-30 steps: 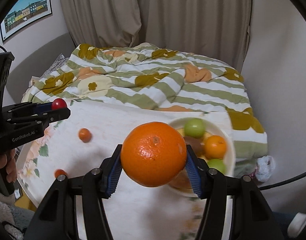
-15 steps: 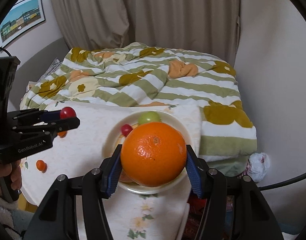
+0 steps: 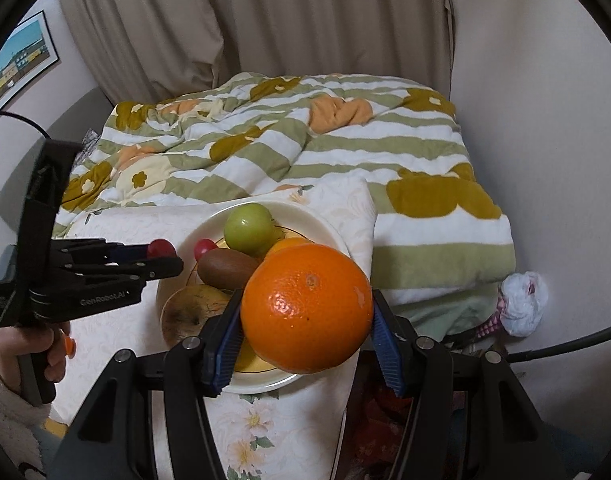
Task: Organize fruits
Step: 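Release the cherry tomato onto the plate while the right tool releases the orange there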
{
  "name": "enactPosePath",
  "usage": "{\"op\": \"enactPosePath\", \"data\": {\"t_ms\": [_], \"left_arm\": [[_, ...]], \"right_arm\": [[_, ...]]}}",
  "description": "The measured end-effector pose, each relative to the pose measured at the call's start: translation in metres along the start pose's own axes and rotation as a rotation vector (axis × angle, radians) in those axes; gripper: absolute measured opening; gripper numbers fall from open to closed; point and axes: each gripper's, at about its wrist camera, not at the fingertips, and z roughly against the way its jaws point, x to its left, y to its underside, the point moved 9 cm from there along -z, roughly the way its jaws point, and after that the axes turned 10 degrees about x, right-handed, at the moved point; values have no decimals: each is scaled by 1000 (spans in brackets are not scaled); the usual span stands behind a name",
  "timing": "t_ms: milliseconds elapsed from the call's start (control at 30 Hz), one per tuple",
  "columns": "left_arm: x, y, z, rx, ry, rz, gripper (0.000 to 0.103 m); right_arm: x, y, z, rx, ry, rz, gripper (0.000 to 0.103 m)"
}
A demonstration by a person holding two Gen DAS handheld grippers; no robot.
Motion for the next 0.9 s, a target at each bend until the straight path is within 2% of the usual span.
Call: {"op": "enactPosePath", "data": {"t_ms": [133, 267, 333, 367, 533, 900], "left_arm": [[1, -2, -4, 17, 25, 3, 41], [3, -6, -3, 21, -24, -26, 43], [3, -7, 2, 8, -29, -35, 68], [4, -8, 5, 0, -23, -36, 103], [15, -8, 15, -13, -16, -30, 103], [51, 10, 45, -49, -88, 7, 103]], "right_arm": [[-2, -1, -1, -1, -17, -30, 55], [1, -2, -2, -4, -16, -42, 55], [2, -2, -1, -5, -15, -43, 55], [3, -2, -1, -6, -13, -44, 55], [2, -3, -2, -6, -15, -44, 55], [30, -9, -16, 10, -25, 6, 55]]}}
